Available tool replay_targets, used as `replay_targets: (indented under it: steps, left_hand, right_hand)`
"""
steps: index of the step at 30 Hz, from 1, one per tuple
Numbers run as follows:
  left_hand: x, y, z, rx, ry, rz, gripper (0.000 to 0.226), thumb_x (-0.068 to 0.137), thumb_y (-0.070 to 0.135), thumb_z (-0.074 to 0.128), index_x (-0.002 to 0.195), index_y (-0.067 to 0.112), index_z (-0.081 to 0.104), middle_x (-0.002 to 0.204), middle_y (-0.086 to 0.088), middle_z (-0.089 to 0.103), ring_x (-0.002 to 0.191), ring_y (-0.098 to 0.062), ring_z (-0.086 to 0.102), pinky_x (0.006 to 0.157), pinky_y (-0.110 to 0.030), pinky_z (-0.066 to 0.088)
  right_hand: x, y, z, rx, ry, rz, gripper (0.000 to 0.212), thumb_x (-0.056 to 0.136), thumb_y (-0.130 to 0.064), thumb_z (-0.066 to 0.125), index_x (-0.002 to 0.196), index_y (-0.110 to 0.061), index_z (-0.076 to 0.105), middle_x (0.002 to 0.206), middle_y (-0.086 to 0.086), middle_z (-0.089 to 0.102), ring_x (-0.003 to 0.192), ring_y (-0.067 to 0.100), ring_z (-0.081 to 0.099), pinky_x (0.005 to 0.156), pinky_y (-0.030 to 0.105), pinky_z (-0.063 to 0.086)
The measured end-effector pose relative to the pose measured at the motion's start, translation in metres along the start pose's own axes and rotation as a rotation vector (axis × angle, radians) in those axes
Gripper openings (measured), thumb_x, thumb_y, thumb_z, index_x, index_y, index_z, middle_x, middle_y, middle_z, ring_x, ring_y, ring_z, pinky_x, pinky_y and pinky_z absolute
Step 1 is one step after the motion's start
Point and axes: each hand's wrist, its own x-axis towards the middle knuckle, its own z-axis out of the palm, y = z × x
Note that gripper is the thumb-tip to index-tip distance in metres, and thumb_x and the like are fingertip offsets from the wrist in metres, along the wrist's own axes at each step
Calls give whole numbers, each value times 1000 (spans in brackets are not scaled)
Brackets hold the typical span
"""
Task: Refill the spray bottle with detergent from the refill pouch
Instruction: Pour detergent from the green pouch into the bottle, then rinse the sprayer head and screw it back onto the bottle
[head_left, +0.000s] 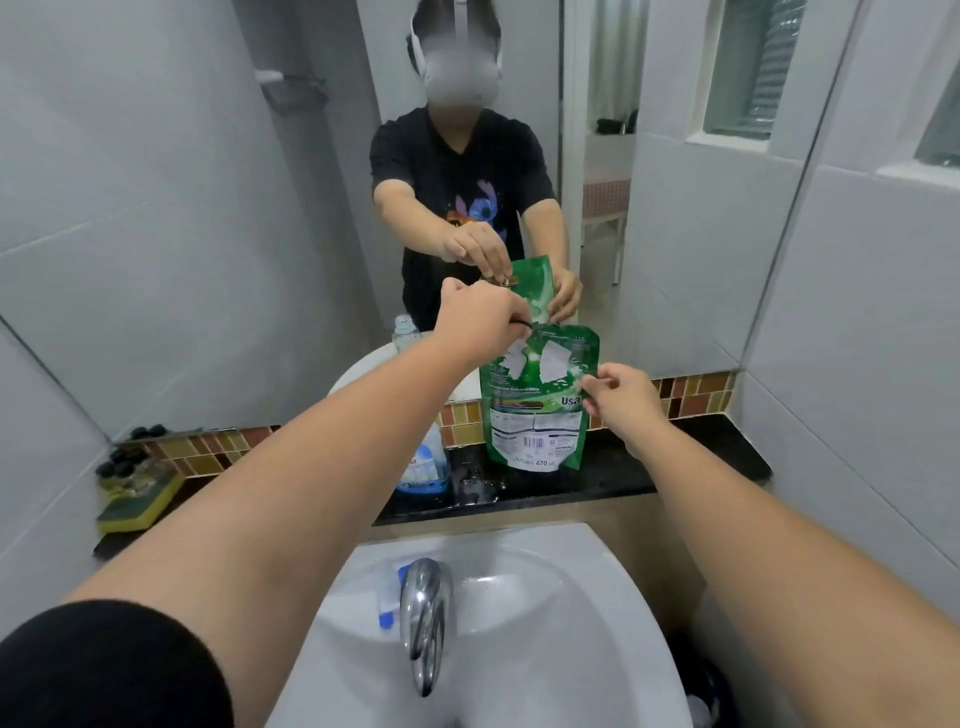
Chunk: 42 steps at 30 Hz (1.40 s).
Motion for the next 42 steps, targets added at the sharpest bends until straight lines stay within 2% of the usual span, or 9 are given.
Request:
replay_targets:
  steps: [8, 11, 18, 21, 27, 32, 36, 38, 42]
  left_hand:
    - [-16, -7, 27, -69, -9, -57, 15, 90, 46, 64, 97, 36, 73, 86, 16, 71, 93, -13, 58, 88, -38, 24]
    - [-21, -11, 27, -93, 19, -60, 19, 89, 50, 64, 100, 38, 73, 89, 15, 72, 93, -12, 59, 86, -37, 24]
    - [-32, -24, 14, -122, 6, -77, 31, 87, 53, 64, 115, 40, 68, 105, 16, 71, 105, -11, 58, 91, -38, 24]
    - [-39, -28, 11, -141, 28, -87, 36, 87, 53, 65, 120, 40, 65, 113, 17, 69, 109, -10, 57, 91, -37, 25]
    - [-61, -46, 5, -225, 105, -151, 36, 85, 54, 66, 118, 39, 66, 114, 15, 69, 114, -13, 57, 95, -38, 26]
    - [-97, -57, 1, -410, 212, -296, 34, 84, 51, 70, 114, 37, 70, 111, 16, 71, 103, -8, 62, 99, -44, 42]
    - [-158, -73, 14, -583, 291, -486, 32, 83, 48, 72, 112, 36, 70, 104, 25, 65, 93, 5, 60, 78, -19, 46]
    - [-199, -82, 33, -663, 299, -635, 29, 83, 44, 73, 110, 35, 71, 101, 25, 67, 89, 7, 61, 74, -14, 46]
    - [-272, -94, 86, -775, 203, -919, 30, 83, 37, 76, 112, 29, 72, 93, 19, 69, 85, 2, 63, 67, -10, 46]
  right_hand:
    - [17, 28, 15, 31, -3, 12, 16, 94, -23, 61, 81, -20, 69, 74, 0, 67, 64, 13, 59, 62, 30, 46]
    - [20, 35, 15, 73, 18, 2, 2, 91, -24, 67, 92, -23, 68, 79, -3, 70, 68, 14, 64, 64, 29, 50]
    - [18, 43, 15, 74, 2, -6, 45, 85, -28, 75, 124, -26, 55, 101, 2, 69, 96, 23, 67, 89, 48, 56]
    - [13, 48, 14, 88, 5, 28, 65, 82, -27, 78, 137, -24, 45, 111, 3, 64, 103, 25, 63, 94, 49, 53]
    - [5, 52, 17, 71, 29, 59, 76, 77, -28, 83, 139, -28, 39, 123, 2, 54, 115, 23, 53, 95, 43, 48]
    - [-10, 53, 23, 120, 131, 65, 77, 77, -26, 83, 138, -30, 36, 118, -6, 53, 102, 14, 53, 80, 30, 44]
    - [-52, 73, 45, 269, 391, -114, 51, 83, -16, 70, 119, -33, 38, 100, -5, 63, 59, -3, 55, 59, 17, 44]
    - [-73, 88, 66, 221, 320, -149, 46, 84, -11, 66, 112, -35, 39, 91, -6, 62, 55, -1, 52, 57, 17, 44]
    - [-96, 102, 111, -60, -116, -141, 33, 86, -8, 65, 104, -32, 51, 91, -5, 62, 68, 2, 54, 60, 10, 40]
